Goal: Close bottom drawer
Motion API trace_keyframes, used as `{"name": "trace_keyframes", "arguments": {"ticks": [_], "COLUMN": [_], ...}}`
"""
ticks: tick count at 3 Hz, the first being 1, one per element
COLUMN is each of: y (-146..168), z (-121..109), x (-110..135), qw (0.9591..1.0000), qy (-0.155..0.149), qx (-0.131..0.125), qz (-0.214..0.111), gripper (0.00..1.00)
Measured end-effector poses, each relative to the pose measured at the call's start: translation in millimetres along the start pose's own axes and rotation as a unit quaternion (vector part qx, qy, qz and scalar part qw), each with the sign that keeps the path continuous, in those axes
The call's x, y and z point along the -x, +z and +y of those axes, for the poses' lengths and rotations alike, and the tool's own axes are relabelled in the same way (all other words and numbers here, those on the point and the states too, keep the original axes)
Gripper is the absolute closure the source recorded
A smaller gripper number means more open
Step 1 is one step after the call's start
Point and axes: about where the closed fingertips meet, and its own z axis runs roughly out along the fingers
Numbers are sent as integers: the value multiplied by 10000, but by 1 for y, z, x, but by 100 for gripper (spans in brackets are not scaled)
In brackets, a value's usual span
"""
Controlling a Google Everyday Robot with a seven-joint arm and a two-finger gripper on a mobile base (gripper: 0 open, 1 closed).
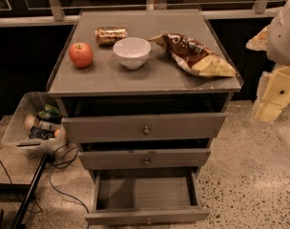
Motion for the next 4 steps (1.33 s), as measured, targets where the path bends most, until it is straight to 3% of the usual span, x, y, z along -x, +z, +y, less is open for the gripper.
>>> {"name": "trace_keyframes", "arguments": {"ticks": [1,2,4], "y": [0,3,18], "z": [0,17,111], "x": [0,-6,22], "qw": [10000,9999,9954], "qy": [0,71,-176], "qx": [0,37,-224], "qz": [0,-96,-910], "gripper": [0,0,0]}}
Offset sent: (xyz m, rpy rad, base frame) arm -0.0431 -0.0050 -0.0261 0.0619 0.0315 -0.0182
